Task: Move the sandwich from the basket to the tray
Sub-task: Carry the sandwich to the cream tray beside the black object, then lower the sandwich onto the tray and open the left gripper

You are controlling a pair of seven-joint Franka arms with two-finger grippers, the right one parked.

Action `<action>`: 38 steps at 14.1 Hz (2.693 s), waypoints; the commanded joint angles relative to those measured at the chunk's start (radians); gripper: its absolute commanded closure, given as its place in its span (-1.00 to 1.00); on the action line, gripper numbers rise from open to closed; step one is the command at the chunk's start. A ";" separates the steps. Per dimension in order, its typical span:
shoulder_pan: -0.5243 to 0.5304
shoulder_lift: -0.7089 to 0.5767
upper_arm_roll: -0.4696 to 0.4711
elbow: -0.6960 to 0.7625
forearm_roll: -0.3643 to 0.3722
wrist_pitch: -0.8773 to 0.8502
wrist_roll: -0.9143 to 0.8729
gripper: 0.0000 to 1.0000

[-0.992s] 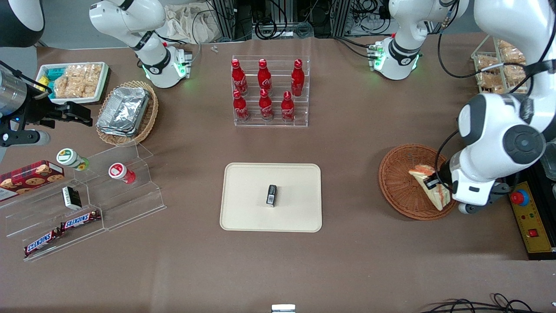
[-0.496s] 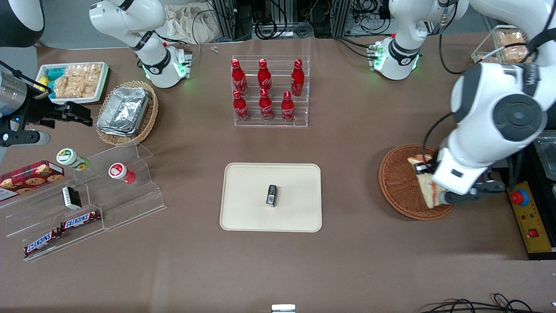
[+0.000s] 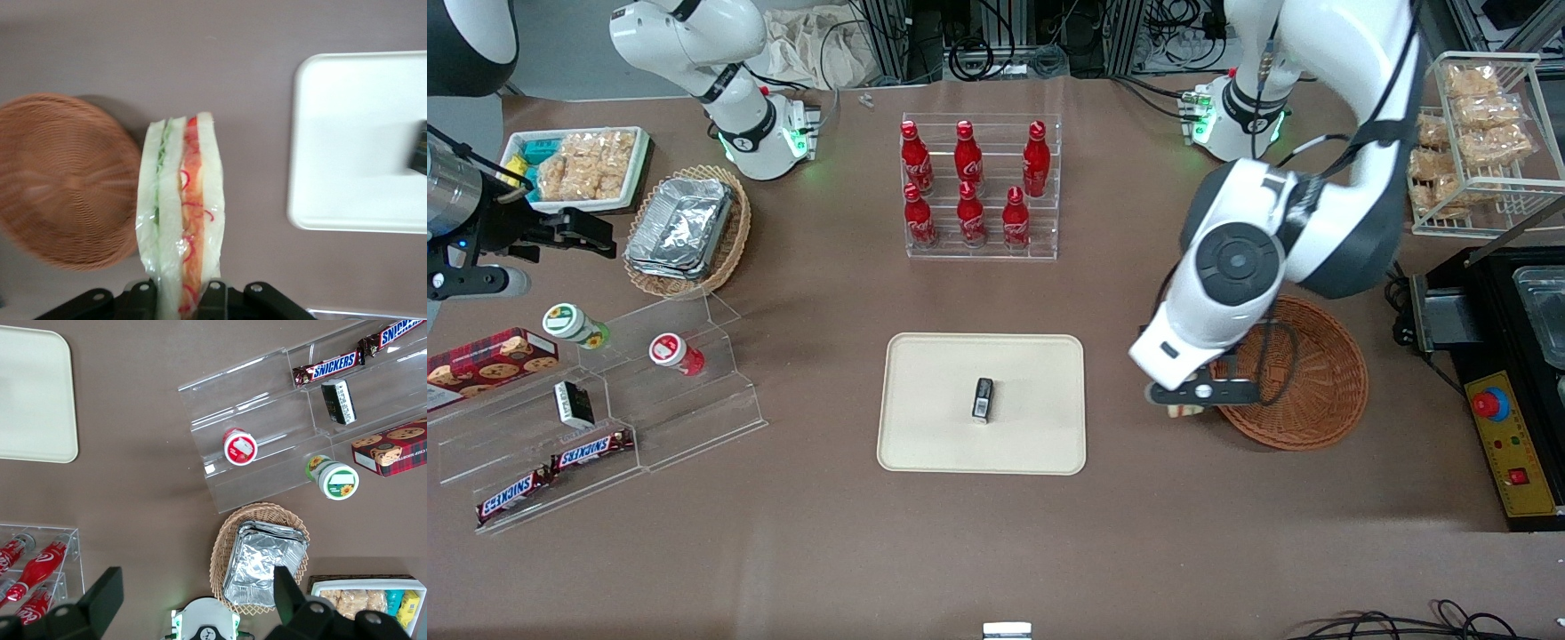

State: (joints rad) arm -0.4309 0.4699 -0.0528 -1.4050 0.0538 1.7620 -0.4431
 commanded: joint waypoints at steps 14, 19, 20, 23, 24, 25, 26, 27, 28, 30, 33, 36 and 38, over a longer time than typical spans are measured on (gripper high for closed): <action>-0.144 0.326 0.002 0.047 -0.068 0.481 -0.022 1.00; -0.144 0.337 0.002 0.044 -0.066 0.514 -0.022 -0.99; -0.144 0.337 0.002 0.043 -0.063 0.530 -0.022 -1.00; -0.144 0.335 0.002 0.041 -0.065 0.530 -0.023 -1.00; -0.144 0.334 0.002 0.041 -0.065 0.530 -0.023 -1.00; -0.144 0.334 0.002 0.041 -0.065 0.531 -0.023 -1.00; -0.144 0.332 0.002 0.041 -0.065 0.531 -0.025 -1.00; -0.143 0.329 0.002 0.043 -0.065 0.530 -0.029 -1.00; -0.144 0.323 0.002 0.041 -0.065 0.530 -0.035 -1.00; -0.141 0.294 0.004 0.040 -0.065 0.524 -0.040 -1.00; -0.128 0.172 0.011 -0.001 -0.065 0.443 -0.031 -1.00; -0.066 0.031 0.019 -0.026 -0.066 0.259 -0.022 -1.00; -0.043 -0.057 0.019 -0.060 -0.068 0.168 0.006 -1.00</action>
State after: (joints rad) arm -0.4953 0.5262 -0.0303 -1.3754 -0.0050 1.9851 -0.4629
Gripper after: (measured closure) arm 0.000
